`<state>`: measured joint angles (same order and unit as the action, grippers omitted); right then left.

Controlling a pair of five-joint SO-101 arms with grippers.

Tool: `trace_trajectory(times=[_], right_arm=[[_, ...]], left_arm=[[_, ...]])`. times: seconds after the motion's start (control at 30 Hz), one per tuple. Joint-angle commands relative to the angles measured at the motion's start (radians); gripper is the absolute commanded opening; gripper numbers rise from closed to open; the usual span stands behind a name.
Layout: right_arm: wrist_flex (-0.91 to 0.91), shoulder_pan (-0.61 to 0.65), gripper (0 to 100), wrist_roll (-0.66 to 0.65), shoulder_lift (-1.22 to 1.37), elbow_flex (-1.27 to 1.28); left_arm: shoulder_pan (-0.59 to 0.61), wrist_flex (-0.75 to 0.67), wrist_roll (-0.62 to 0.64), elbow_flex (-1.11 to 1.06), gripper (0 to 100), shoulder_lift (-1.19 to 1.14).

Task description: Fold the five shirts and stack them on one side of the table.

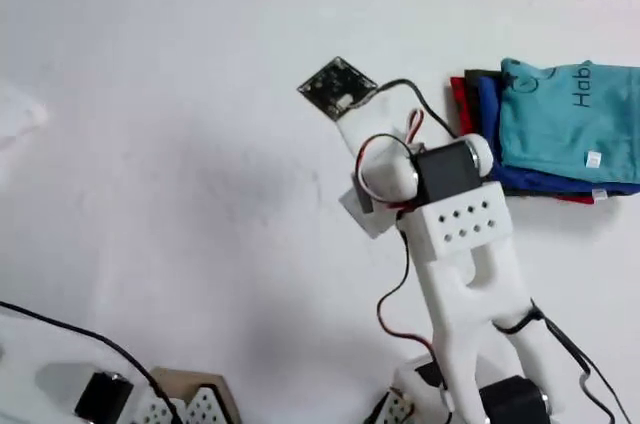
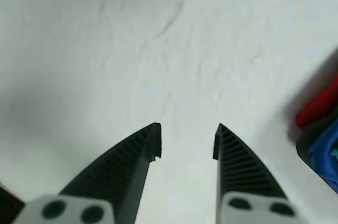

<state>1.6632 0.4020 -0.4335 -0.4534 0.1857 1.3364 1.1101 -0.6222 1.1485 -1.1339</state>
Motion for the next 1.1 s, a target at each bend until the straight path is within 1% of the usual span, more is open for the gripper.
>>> trace_trajectory(times=[0.0, 0.07, 0.13, 0.17, 0.27, 0.3, 0.33, 0.37, 0.4, 0.53, 0.8, 1.07], right_arm=[[0.007, 0.004, 16.3, 0.002, -0.059, 0.023], [0.002, 0.008, 16.3, 0.002, -0.077, 0.052], [-0.001, 0.008, 16.3, 0.002, -0.094, 0.074], [-0.001, 0.008, 16.3, 0.002, -0.099, 0.083], [-0.004, 0.008, 16.3, 0.002, -0.099, 0.101], [-0.013, 0.008, 16.3, 0.002, -0.099, 0.107], [-0.03, 0.005, 16.3, 0.002, -0.101, 0.12], [-0.05, 0.004, 16.3, 0.002, -0.105, 0.133], [-0.07, 0.004, 16.3, 0.002, -0.107, 0.147], [-0.143, 0.004, 16.3, 0.002, -0.107, 0.198], [-0.217, 0.004, 16.3, 0.0, -0.104, 0.21], [-0.232, 0.007, 16.3, 0.009, -0.099, 0.21]], left_arm=[[0.003, -0.002, -0.015, 0.174, 22, -0.12], [0.002, 0.048, -0.017, 0.243, 21, -0.175], [-0.017, 0.13, -0.017, 0.317, 21, -0.204], [-0.028, 0.181, -0.017, 0.357, 18, -0.209], [-0.071, 0.353, -0.012, 0.489, 1, -0.209], [-0.084, 0.408, 0.002, 0.524, 4, -0.209], [-0.097, 0.451, 0.021, 0.53, 4, -0.204], [-0.109, 0.473, 0.043, 0.522, 2, -0.19], [-0.115, 0.494, 0.058, 0.519, 3, -0.176], [-0.13, 0.562, 0.118, 0.521, 3, -0.126], [-0.155, 0.663, 0.132, 0.521, 3, 0.002], [-0.169, 0.671, 0.133, 0.513, 3, 0.081]])
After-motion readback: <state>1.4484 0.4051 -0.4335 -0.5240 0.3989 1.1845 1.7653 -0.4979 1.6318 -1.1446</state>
